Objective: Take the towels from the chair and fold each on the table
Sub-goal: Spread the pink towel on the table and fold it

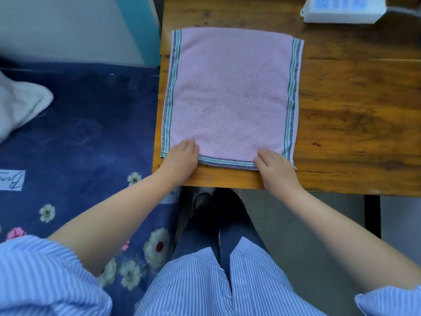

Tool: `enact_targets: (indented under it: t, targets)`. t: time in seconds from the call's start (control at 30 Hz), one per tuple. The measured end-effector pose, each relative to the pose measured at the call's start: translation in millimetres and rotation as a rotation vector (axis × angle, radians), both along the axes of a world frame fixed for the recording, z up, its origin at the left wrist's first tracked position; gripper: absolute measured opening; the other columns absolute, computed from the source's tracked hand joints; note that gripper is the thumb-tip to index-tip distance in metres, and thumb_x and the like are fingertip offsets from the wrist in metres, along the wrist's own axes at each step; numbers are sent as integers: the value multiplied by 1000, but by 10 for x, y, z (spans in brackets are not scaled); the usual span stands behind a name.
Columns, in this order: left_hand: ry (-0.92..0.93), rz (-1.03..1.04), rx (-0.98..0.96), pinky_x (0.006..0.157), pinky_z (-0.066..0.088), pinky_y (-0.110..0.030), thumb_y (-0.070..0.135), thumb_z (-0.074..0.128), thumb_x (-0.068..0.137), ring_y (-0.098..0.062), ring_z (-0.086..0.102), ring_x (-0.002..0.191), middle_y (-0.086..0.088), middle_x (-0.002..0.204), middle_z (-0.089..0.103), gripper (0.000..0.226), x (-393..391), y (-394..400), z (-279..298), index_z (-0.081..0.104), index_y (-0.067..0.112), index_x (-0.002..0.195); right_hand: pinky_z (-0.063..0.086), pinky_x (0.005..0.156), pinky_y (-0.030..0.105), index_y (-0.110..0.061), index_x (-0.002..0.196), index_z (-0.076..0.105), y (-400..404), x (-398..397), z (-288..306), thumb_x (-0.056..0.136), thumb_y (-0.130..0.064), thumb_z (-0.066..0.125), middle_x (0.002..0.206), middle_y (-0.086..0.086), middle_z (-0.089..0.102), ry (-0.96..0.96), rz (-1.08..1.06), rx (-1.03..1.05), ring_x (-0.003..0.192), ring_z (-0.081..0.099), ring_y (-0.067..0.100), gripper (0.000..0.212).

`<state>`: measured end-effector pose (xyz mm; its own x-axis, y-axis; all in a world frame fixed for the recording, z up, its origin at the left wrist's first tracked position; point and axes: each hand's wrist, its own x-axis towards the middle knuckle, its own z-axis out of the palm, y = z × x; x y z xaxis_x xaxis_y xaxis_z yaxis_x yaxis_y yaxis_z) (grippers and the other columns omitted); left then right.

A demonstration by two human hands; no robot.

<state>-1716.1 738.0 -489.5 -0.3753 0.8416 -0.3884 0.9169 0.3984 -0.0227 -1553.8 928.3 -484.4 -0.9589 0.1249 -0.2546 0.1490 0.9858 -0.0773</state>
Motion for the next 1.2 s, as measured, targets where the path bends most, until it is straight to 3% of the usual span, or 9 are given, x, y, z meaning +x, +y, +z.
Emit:
enact_targets:
  t: [0.17,0.27,0.33,0.5,0.63,0.77,0.87,1.03,1.2]
  targets:
    - [84,-3,-187,51,54,-25,3,76,38,-28,71,78,-23,88,71,50,29,140,194,71,-8,87,39,39,19,-8,64,63,23,-78,58,10,-5,86,70,8,64,-165,4,37,56,63,22,58]
    - [19,68,-212,101,42,-34,6,57,85,-36,30,137,-30,147,25,68,115,129,187,22,-13,140,37,36,19,-6,61,62,3,-107,14,12,-2,86,65,11,63,-115,-40,37,54,62,25,54]
    - [-68,143,-241,110,31,-35,6,42,93,-32,14,143,-23,154,10,64,133,137,217,7,-7,145,36,34,20,-3,58,60,7,-131,-4,21,6,82,62,13,61,-40,-111,-35,51,61,27,44]
    - [-173,326,-59,107,33,-41,34,55,88,-33,30,137,-20,148,31,66,205,54,117,33,-2,139,50,53,35,4,64,63,82,-93,39,65,-2,47,76,20,65,152,-282,-318,70,64,37,16]
    - [-209,309,187,63,55,-42,-2,69,59,-39,67,81,-21,94,69,28,216,-34,2,68,-3,86,49,79,41,9,73,65,119,-16,158,72,-5,39,95,22,67,110,-309,-360,99,60,38,30]
    - [-327,390,257,59,42,-32,-6,42,69,-33,61,74,-15,75,64,24,185,-70,154,65,0,76,57,69,46,3,64,66,142,33,261,66,1,47,81,14,70,-24,-161,-260,98,65,38,19]
    - [-513,341,-108,54,24,-29,2,46,83,-26,44,72,-2,66,47,22,79,-57,326,45,14,64,48,74,32,-5,83,66,173,-34,422,83,-3,39,94,8,62,-362,-112,-237,100,56,30,27]
    - [-767,358,-446,54,23,-28,7,47,86,-15,28,56,1,63,31,33,-199,-1,554,28,17,61,28,55,17,-22,58,40,288,-189,484,90,-1,33,67,-9,38,-740,-227,-527,71,41,15,39]
    - [-732,653,60,65,31,-29,22,59,90,-19,46,74,-3,75,50,15,-585,63,661,56,13,78,29,50,24,-11,83,50,552,-416,614,86,-6,38,82,11,53,-472,-350,-191,76,48,27,13]
